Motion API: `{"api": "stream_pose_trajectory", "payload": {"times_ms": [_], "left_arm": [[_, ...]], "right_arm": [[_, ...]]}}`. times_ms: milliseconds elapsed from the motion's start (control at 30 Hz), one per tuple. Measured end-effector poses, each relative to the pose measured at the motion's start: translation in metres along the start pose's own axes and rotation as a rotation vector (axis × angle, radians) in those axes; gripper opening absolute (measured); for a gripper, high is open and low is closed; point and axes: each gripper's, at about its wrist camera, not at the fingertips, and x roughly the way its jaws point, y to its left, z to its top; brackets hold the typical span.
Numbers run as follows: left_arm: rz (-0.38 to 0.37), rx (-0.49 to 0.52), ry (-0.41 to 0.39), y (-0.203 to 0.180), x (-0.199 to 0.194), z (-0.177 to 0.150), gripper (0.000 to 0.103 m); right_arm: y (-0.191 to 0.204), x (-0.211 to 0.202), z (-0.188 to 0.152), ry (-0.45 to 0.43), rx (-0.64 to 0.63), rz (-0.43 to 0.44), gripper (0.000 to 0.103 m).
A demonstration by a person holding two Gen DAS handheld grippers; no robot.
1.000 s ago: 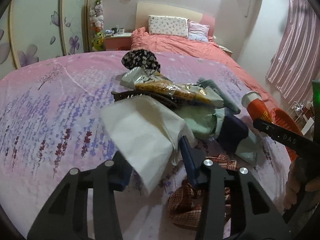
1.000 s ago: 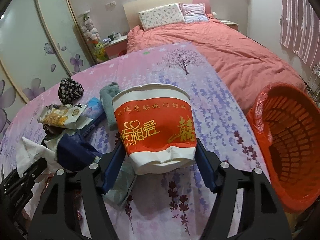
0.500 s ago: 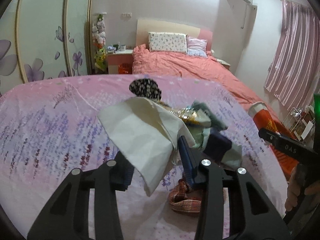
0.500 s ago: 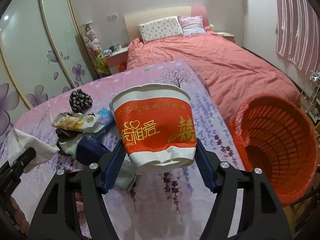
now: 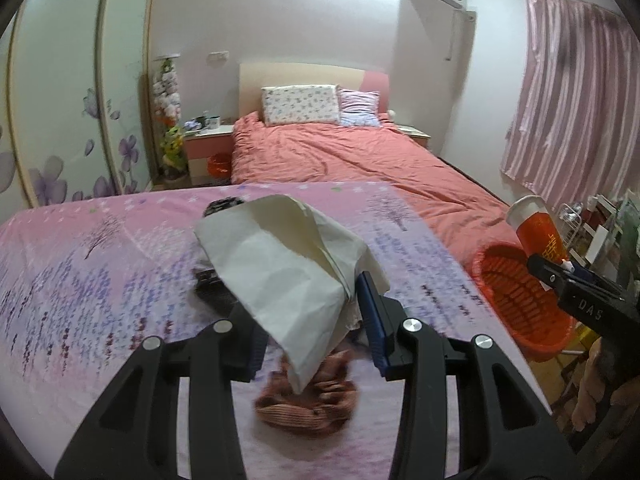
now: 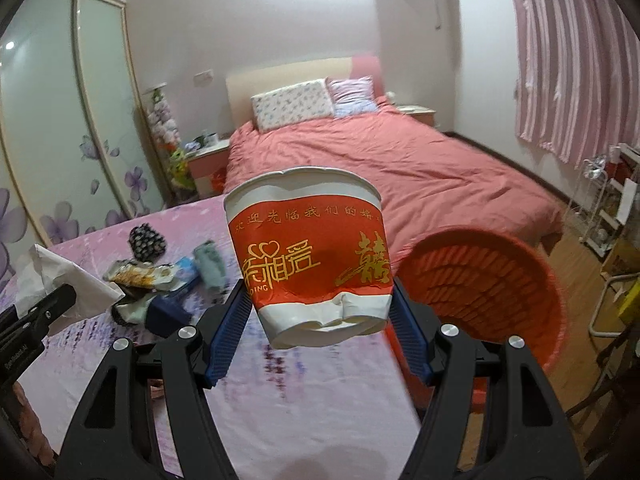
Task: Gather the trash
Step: 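Carry the cup and tissue to the orange basket and release both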
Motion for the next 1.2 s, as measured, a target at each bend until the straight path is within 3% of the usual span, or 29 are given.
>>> {"api": "stream_pose_trajectory", "payload": {"times_ms": [633,933,1200], "left_arm": [[-0.192,0.147,0.032,-0.138,0.026,0.008,0.041],[-0.304,0.208,0.077,-0.203,0.059,0.006,0.041],[-0.359,0.259,0.136,-0.256,0.101,0.002,0.041]], "right_arm": [[-0.079,-0.004,-0.008,-0.046,0.095,-0.162,0.068],[-0.113,0.006,-0.012,-0.035,0.148,-0.178,0.068],[-0.140,0.020,-0.010,-0.023,0.200,-0.171,0.068]]}}
